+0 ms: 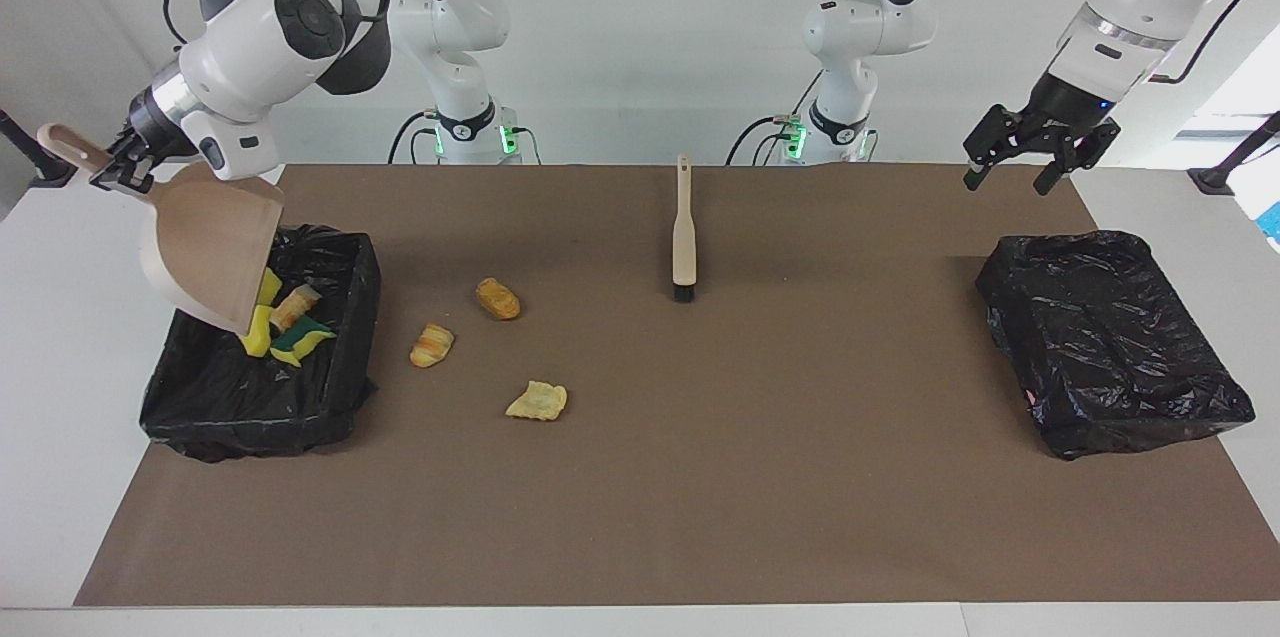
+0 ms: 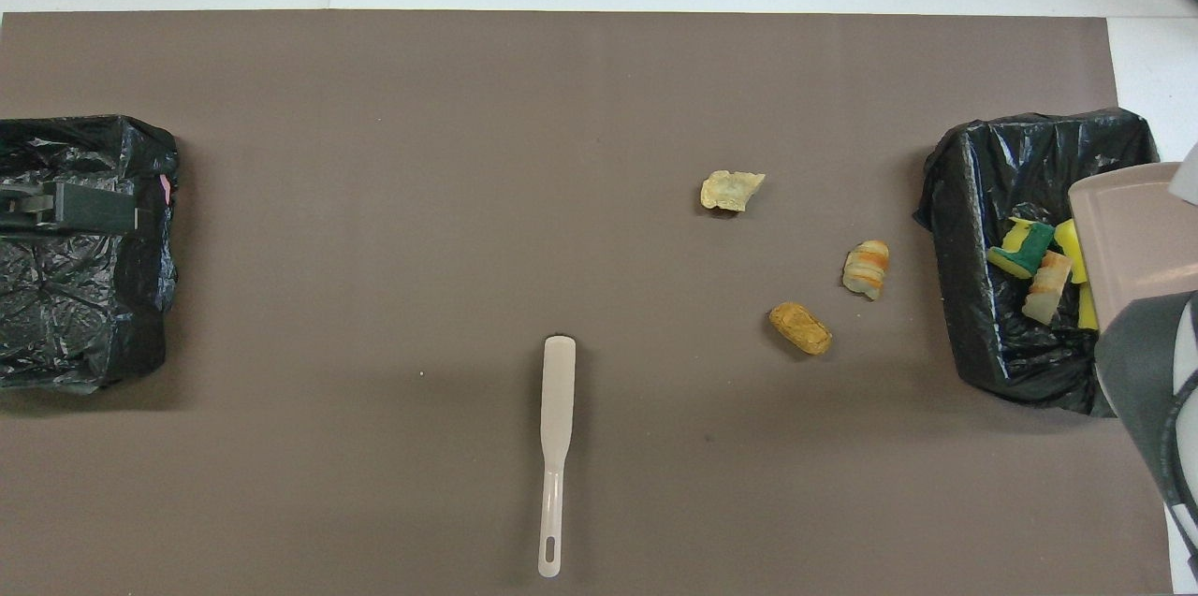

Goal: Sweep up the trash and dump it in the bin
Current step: 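Carry the empty dustpan with the right gripper back to the table center, then set the dustpan down and open the right gripper, then grasp the dustpan with the left gripper while the right gripper grasps the brush, then place the dustpan near the bread while the right gripper brings the brush, then sweep two bread chunks into the dustpan with the right gripper's brush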

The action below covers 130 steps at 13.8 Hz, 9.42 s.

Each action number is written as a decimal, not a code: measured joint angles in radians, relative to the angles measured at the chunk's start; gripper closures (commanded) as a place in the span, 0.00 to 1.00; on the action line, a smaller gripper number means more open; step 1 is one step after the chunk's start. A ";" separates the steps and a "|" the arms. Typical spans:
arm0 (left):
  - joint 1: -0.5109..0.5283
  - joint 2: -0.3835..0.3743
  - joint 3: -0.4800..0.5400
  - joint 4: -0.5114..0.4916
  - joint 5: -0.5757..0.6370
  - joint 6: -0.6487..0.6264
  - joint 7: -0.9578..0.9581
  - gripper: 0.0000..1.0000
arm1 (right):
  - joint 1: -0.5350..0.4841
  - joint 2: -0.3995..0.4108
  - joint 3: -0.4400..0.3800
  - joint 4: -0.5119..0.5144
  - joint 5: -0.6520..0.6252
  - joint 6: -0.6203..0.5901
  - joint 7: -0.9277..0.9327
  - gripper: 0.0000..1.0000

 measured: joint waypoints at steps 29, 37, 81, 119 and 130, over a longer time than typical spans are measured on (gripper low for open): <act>0.000 0.001 -0.014 0.039 0.096 -0.195 -0.040 0.00 | 0.508 0.279 0.026 0.104 0.993 0.202 1.835 1.00; -0.001 0.001 -0.018 0.039 0.096 -0.187 -0.043 0.00 | 0.693 0.687 0.010 0.540 0.981 0.084 2.199 0.01; -0.540 0.469 -0.048 -0.054 0.026 0.474 -0.395 0.00 | 0.960 0.176 0.021 -0.322 1.061 0.485 2.543 1.00; -0.271 0.210 -0.015 -0.174 0.218 0.164 0.950 1.00 | 0.178 -0.020 0.012 -0.501 0.934 0.322 1.633 1.00; -0.415 0.212 -0.036 -0.326 0.217 0.355 0.798 1.00 | 0.459 0.029 0.019 -0.422 1.153 0.325 2.081 1.00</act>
